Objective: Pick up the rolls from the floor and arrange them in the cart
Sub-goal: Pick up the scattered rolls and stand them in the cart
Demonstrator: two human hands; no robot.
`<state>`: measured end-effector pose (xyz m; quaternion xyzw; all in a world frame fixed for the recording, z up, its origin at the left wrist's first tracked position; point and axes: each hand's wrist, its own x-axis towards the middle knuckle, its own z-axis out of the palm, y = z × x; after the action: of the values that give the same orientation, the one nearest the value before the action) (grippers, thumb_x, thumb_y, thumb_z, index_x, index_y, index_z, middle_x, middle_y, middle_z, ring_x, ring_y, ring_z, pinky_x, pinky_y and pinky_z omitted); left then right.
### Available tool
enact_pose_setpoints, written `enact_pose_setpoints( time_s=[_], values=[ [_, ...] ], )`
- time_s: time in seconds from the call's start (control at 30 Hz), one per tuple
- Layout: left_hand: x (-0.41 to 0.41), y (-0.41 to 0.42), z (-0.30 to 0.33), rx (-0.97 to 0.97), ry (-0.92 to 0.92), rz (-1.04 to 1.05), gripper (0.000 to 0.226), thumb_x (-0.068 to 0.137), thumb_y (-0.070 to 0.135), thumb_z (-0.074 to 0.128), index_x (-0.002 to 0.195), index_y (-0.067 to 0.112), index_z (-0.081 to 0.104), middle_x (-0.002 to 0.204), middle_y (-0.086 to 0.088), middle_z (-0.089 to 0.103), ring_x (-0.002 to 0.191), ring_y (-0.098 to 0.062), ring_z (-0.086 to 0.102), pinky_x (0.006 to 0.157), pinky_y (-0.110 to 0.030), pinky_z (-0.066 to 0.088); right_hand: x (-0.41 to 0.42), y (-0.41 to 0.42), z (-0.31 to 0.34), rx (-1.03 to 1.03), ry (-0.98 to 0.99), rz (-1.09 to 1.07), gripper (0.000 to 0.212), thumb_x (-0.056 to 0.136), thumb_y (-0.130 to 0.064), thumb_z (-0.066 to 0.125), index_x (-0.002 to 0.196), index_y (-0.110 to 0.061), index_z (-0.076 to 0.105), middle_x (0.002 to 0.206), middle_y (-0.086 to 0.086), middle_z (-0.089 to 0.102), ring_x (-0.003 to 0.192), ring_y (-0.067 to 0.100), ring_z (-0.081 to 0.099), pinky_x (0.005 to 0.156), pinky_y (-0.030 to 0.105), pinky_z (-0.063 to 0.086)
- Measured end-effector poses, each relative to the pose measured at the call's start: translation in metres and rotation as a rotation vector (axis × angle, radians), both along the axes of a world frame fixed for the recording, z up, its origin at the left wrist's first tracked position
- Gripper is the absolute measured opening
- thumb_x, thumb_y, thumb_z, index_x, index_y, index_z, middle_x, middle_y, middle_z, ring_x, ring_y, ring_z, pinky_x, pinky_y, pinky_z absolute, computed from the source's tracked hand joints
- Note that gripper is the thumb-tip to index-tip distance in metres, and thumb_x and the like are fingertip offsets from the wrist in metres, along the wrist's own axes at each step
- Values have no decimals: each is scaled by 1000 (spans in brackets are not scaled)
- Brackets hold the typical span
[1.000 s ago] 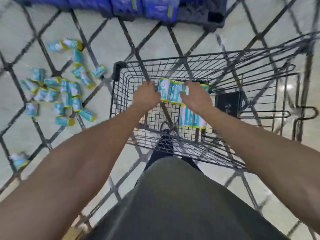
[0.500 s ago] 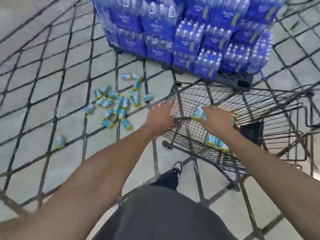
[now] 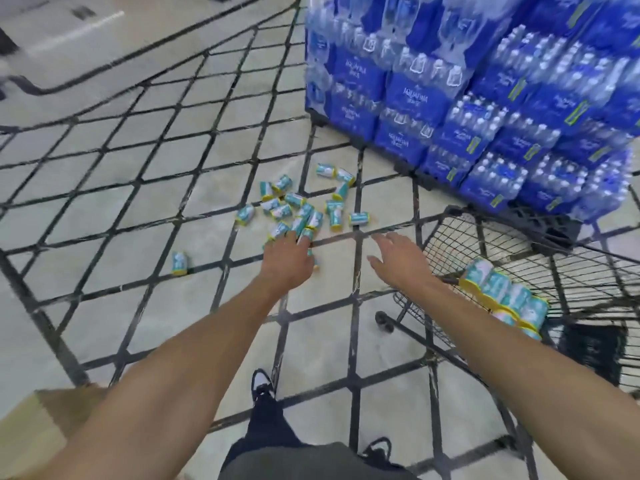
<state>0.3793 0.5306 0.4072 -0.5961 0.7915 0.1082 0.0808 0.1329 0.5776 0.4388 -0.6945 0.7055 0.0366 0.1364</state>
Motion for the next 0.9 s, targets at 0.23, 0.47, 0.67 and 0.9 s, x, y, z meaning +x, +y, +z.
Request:
enact_pose_setpoints(
  time_s=[0.23,0.47,0.67,0.9],
  values=[
    [130,-88,-8,-19,-8,53,52,100,50,40,141,19,43,139,-13,47,126,-38,46,102,-51,38,132,-100,-26,85,-8,7,56,100,-50,48,146,-19,42,137,15,53,123,37,53,98,47,49],
    [161,-182,-42,36,-76,-52,52,100,51,44,140,18,44,137,-13,47,124,-38,47,100,-51,40,171,-180,-74,148,-64,-55,56,99,-48,51,148,-21,42,142,14,51,126,36,52,96,47,51],
    [146,-277,-117,129,-144,-195,57,99,54,46,142,16,42,138,-13,48,124,-38,47,100,-50,42,150,-262,-162,298,-127,-174,59,99,-48,51,150,-21,38,135,15,53,121,39,55,92,48,52],
    [122,-381,-247,258,-148,-253,57,93,56,53,132,14,49,125,-14,55,113,-38,55,90,-48,45,128,-358,-285,487,-100,-186,61,98,-50,52,147,-16,37,132,16,53,120,39,52,93,48,51]
  ],
)
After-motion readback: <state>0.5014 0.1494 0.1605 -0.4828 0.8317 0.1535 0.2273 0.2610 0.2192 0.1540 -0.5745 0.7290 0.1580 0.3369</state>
